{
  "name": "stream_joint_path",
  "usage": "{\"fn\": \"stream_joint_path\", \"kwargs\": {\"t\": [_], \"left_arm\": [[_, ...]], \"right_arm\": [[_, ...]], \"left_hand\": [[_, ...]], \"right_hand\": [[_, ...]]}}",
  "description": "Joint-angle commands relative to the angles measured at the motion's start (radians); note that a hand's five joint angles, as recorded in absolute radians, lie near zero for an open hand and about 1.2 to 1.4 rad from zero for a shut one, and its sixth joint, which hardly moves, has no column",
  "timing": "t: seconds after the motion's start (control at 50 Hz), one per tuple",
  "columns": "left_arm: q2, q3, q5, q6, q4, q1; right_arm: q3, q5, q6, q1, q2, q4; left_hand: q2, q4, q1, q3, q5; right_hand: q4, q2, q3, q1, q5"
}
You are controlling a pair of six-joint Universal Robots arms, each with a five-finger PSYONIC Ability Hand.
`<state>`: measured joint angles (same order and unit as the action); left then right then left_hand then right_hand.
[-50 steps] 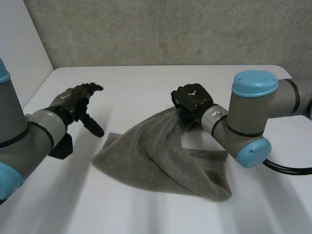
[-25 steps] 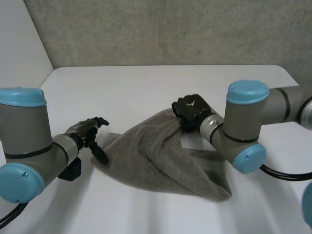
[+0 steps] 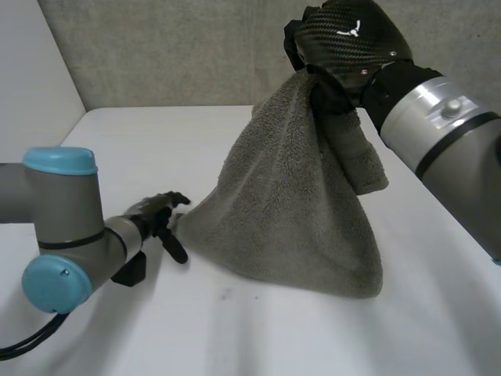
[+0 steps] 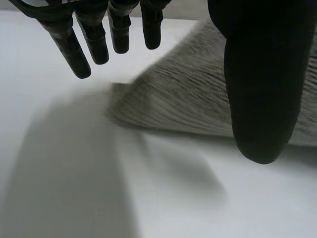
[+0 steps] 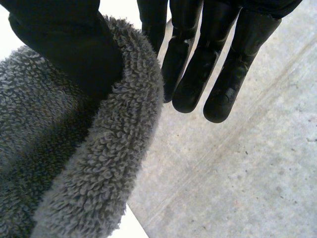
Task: Fold the towel.
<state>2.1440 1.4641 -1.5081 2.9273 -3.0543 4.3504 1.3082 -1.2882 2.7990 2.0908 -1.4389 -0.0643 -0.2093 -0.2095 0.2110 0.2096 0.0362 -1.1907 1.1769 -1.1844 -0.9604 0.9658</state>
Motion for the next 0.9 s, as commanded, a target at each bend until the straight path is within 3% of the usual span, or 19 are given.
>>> {"fn": "stream_joint_path", "kwargs": {"t": [0.02,0.06,0.08,0.1,0.12,0.14,0.22,0.26,0.4,0.44,0.5,0.56,0.62,0.66,0.7,0.78,0.82,0.88,0.9], "left_arm": [[0.022,-0.014,0.186,0.001,-0.001,-0.051],[0.030,-0.039,0.149,0.003,-0.018,-0.054],[0.030,-0.039,0.149,0.003,-0.018,-0.054],[0.040,-0.057,0.108,0.007,-0.033,-0.054],[0.040,-0.057,0.108,0.007,-0.034,-0.054],[0.053,-0.071,0.062,0.013,-0.049,-0.057],[0.057,-0.123,-0.053,0.065,-0.136,-0.049],[0.050,-0.142,-0.067,0.105,-0.184,-0.046],[-0.038,-0.218,-0.073,0.273,-0.455,-0.023],[-0.103,-0.226,-0.069,0.303,-0.599,-0.034],[-0.133,-0.226,-0.067,0.305,-0.650,-0.038],[-0.177,-0.203,-0.058,0.303,-0.683,-0.040],[-0.199,-0.133,-0.052,0.305,-0.638,-0.040],[-0.199,-0.094,-0.052,0.309,-0.609,-0.040],[-0.187,-0.023,-0.050,0.313,-0.537,-0.040],[-0.180,0.047,-0.049,0.322,-0.460,-0.046],[-0.182,0.082,-0.049,0.332,-0.434,-0.046],[-0.184,0.148,-0.049,0.368,-0.402,-0.048],[-0.191,0.185,-0.047,0.384,-0.399,-0.051]], "right_arm": [[0.057,0.004,-0.007,-0.008,-0.052,-0.002],[0.057,-0.005,-0.006,-0.018,-0.054,-0.002],[0.057,-0.005,-0.006,-0.018,-0.054,-0.002],[0.057,-0.008,-0.004,-0.020,-0.055,-0.002],[0.056,-0.011,-0.004,-0.020,-0.055,-0.002],[0.056,-0.011,-0.004,-0.020,-0.055,-0.002],[0.049,-0.011,-0.006,-0.022,-0.055,-0.006],[0.043,-0.011,-0.006,-0.022,-0.052,-0.011],[0.022,-0.048,-0.010,-0.032,-0.011,-0.170],[0.043,-0.078,-0.007,-0.038,0.014,-0.364],[0.080,-0.076,0.004,-0.037,0.026,-0.516],[0.112,-0.048,-0.006,-0.034,0.028,-0.539],[0.167,0.038,-0.009,-0.035,0.054,-0.485],[0.235,0.143,-0.024,-0.040,0.072,-0.357],[0.264,0.179,-0.050,-0.046,0.077,-0.283],[0.324,0.199,-0.161,-0.080,0.084,-0.097],[0.388,0.204,-0.330,-0.109,0.097,0.088],[0.421,0.202,-0.429,-0.123,0.097,0.187],[0.448,0.198,-0.532,-0.142,0.100,0.287]], "left_hand": [[-0.192,-0.192,0.190,0.192,0.191],[-0.650,-0.650,0.648,0.650,0.649],[-0.653,-0.653,0.651,0.653,0.652],[-0.918,-0.917,0.916,0.917,0.916],[-0.920,-0.920,0.918,0.920,0.919],[-1.153,-1.153,1.151,1.152,1.151],[-1.187,-1.187,1.185,1.187,1.186],[-1.187,-1.187,1.185,1.187,1.186],[-1.187,-1.187,1.185,1.187,1.186],[-1.187,-1.187,1.185,1.187,1.186],[-1.187,-1.187,1.185,1.187,1.186],[-1.187,-1.187,1.185,1.187,1.186],[-1.187,-1.187,1.185,1.187,1.186],[-1.187,-1.187,1.185,1.187,1.186],[-1.187,-1.187,1.185,1.187,1.186],[-1.187,-1.187,1.185,1.187,1.186],[-1.187,-1.187,1.185,1.187,1.186],[-1.187,-1.187,1.185,1.187,1.186],[-1.187,-1.187,1.185,1.187,1.186]], "right_hand": [[-0.206,0.219,-0.212,-0.436,0.256],[-0.206,0.219,-0.212,-0.436,0.256],[-0.206,0.219,-0.212,-0.436,0.256],[-0.206,0.219,-0.212,-0.436,0.256],[-0.206,0.219,-0.212,-0.436,0.256],[-0.206,0.219,-0.212,-0.436,0.256],[-0.206,0.219,-0.212,-0.436,0.256],[-0.206,0.219,-0.212,-0.436,0.256],[-0.206,0.219,-0.212,-0.436,0.256],[-0.206,0.219,-0.212,-0.436,0.256],[-0.206,0.219,-0.212,-0.436,0.256],[-0.206,0.219,-0.212,-0.436,0.256],[-0.206,0.219,-0.212,-0.436,0.256],[-0.206,0.219,-0.212,-0.436,0.256],[-0.206,0.219,-0.212,-0.436,0.256],[-0.206,0.219,-0.212,-0.436,0.256],[-0.206,0.219,-0.212,-0.436,0.256],[-0.206,0.219,-0.212,-0.436,0.256],[-0.082,0.095,-0.088,-0.312,0.132]]}}
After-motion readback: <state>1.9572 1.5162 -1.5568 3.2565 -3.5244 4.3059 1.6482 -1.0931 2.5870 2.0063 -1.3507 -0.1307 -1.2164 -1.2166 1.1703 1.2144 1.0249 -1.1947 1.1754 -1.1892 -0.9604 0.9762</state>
